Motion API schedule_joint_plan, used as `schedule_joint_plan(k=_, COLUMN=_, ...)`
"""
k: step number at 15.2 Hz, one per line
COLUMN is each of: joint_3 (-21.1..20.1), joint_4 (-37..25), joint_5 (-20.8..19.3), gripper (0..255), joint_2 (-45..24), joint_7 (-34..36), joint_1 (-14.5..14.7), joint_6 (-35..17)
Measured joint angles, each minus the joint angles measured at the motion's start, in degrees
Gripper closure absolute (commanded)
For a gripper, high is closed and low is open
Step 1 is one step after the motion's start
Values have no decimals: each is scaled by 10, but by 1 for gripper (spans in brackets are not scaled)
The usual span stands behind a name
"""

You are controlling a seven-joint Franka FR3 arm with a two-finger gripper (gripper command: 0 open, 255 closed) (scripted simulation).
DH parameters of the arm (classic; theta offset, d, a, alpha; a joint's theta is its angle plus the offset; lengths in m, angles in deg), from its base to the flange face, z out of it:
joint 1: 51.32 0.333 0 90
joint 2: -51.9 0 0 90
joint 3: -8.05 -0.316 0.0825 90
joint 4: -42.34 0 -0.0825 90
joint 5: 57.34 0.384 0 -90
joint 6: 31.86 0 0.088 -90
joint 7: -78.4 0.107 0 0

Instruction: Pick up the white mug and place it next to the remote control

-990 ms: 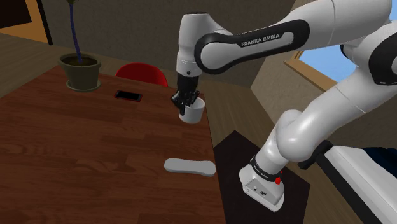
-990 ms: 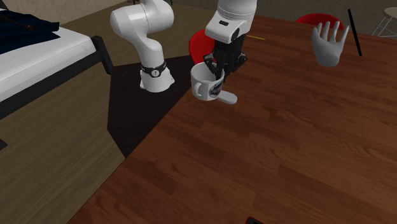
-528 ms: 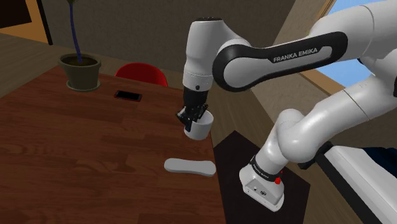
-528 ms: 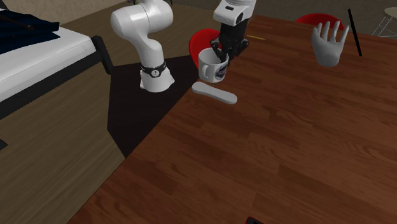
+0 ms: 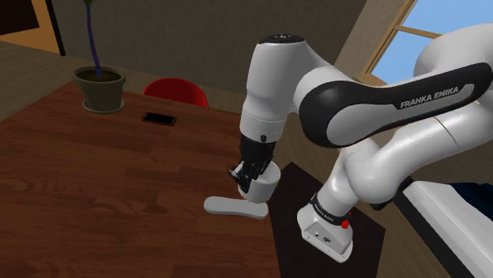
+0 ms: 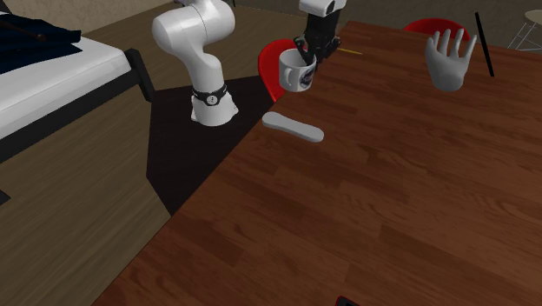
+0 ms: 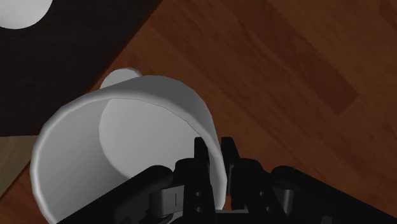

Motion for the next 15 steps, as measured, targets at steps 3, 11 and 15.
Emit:
schedule_joint_plan(k=3, joint_3=-29, joint_4=-9, joint_5=23, gripper=255, joint_2=7, joint_7=40, joint_1=23, joint_6=10)
schedule_joint_plan(k=11, joint_3=-84, joint_4=11, joint_5=62, gripper=255, joint_2=2, joint_7=94, joint_1=54, joint_6=-25)
schedule_joint_plan(k=15, joint_3=-98, joint_4=30, joint_5=66, gripper=255, joint_2=-18, joint_7=94, joint_1=52, joint_6=-64)
